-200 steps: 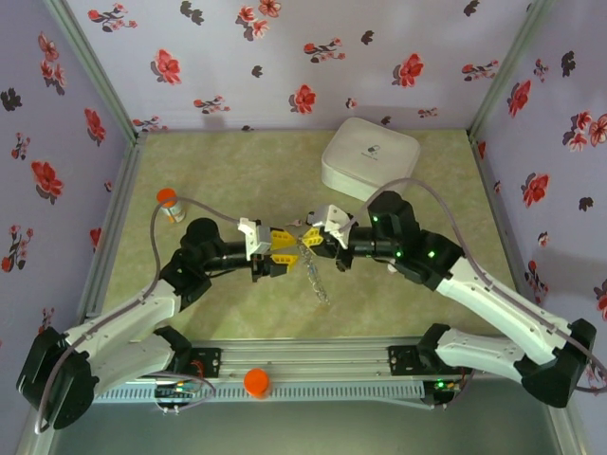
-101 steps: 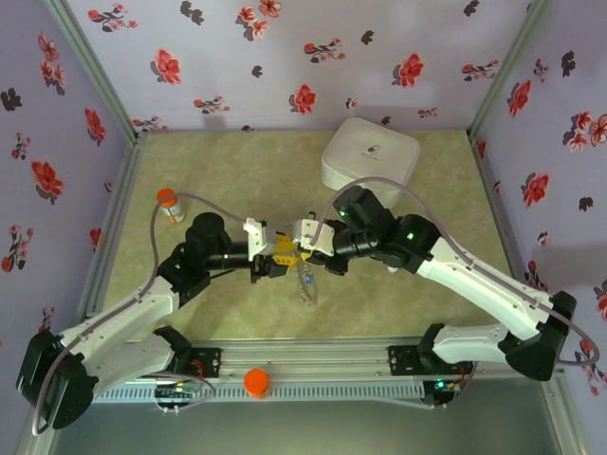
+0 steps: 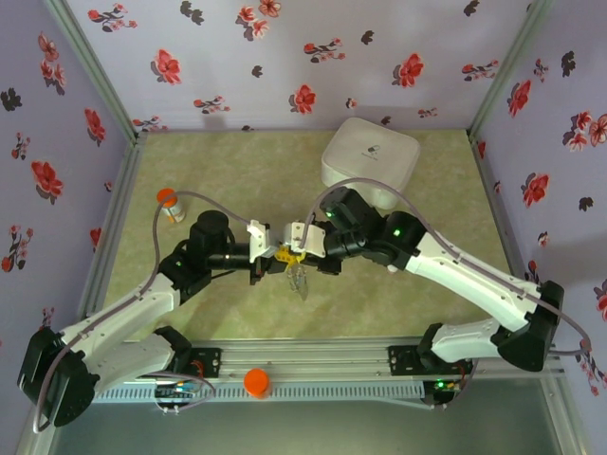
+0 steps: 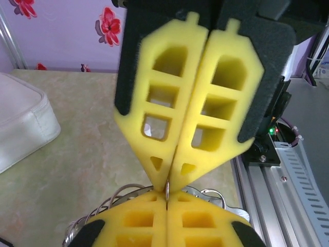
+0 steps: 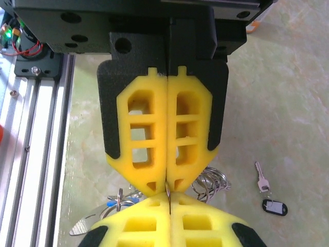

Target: Put the keys on the keyring

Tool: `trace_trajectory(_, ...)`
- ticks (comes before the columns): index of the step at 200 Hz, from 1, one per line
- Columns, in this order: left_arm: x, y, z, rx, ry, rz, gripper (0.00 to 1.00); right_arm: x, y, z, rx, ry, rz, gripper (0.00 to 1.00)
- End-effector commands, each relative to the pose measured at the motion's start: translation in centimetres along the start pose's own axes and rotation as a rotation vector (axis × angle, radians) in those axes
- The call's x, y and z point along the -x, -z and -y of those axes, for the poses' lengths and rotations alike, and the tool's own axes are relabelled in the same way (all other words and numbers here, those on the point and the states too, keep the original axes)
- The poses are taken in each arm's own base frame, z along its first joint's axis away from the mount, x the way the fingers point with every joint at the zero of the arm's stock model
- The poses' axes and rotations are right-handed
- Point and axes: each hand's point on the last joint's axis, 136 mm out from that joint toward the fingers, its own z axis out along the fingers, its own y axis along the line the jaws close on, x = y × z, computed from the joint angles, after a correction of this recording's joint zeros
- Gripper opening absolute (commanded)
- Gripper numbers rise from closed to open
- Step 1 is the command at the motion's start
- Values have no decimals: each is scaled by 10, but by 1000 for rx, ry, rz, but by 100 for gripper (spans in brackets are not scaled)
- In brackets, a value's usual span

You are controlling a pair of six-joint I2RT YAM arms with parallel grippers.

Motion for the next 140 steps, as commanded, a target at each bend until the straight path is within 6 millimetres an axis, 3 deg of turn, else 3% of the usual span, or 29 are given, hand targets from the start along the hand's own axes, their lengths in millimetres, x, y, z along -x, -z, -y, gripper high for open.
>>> trace_trajectory(1, 13, 0, 3, -20, -52, 48, 0, 21, 25, 11, -47, -28, 199, 25)
trace_trajectory(34, 29, 3, 4, 9, -127, 208, 0, 14, 44, 19, -52, -159, 411, 31)
trace_trajectory(78, 40, 5, 4, 5, -147, 314, 0, 9, 32, 10, -28, -180, 542, 28)
trace_trajectory(140, 44, 4, 6, -19, -136, 355, 0, 10, 26, 4, 16, -196, 568, 25)
